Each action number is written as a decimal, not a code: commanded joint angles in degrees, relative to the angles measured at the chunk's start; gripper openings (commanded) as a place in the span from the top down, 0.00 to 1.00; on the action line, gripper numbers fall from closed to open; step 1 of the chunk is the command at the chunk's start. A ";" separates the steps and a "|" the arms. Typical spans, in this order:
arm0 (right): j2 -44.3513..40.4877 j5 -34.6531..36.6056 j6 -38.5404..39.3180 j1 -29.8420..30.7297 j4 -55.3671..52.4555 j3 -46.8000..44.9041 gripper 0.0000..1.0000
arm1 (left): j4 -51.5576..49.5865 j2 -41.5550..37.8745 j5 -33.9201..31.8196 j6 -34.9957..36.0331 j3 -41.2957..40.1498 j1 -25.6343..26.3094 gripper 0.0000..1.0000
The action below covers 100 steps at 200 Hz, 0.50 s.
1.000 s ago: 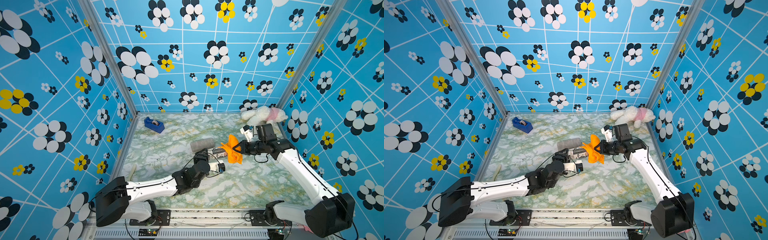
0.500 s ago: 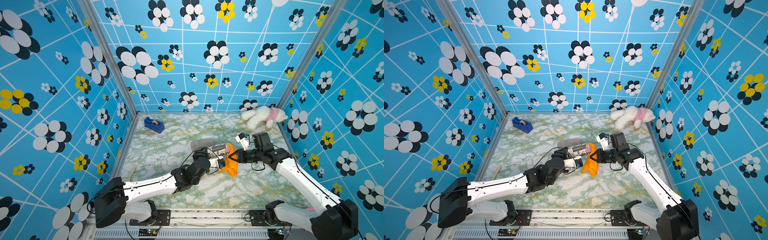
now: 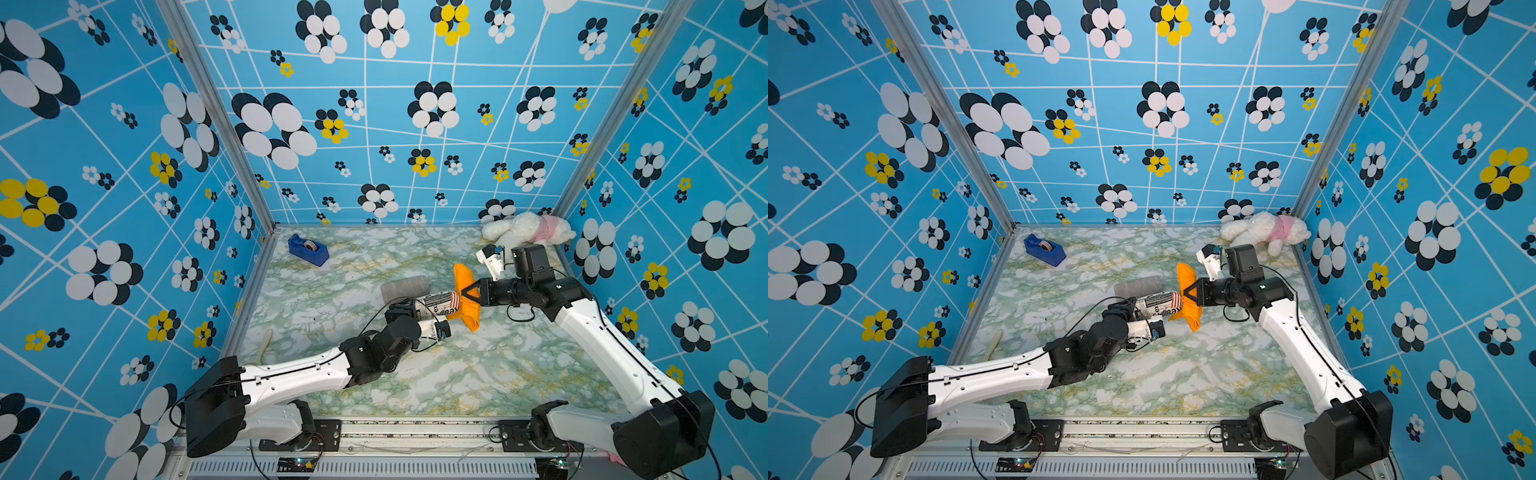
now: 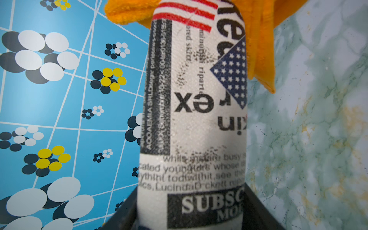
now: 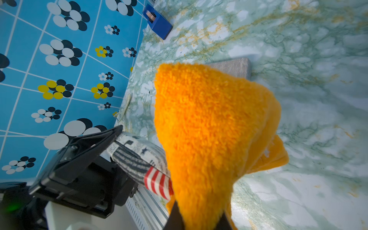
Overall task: Wipe the eyeglass case
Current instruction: Wipe the dirt from the eyeglass case.
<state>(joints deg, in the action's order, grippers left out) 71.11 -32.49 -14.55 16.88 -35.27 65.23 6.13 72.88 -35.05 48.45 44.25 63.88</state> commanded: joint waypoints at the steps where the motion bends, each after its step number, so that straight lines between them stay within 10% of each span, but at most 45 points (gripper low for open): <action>1: 0.60 -5.91 -1.89 -0.54 4.38 1.33 1.00 | -0.42 -1.26 0.86 -1.40 -1.18 0.39 0.87; 100: -3.33 -11.66 -9.53 -0.47 6.66 -10.53 1.00 | 0.60 -2.75 2.13 -6.72 -1.18 -3.24 0.87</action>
<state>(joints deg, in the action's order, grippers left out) 70.63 -40.58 -21.96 16.21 -27.40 57.54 4.67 72.53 -33.63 45.78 42.89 62.19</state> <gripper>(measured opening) 0.116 0.613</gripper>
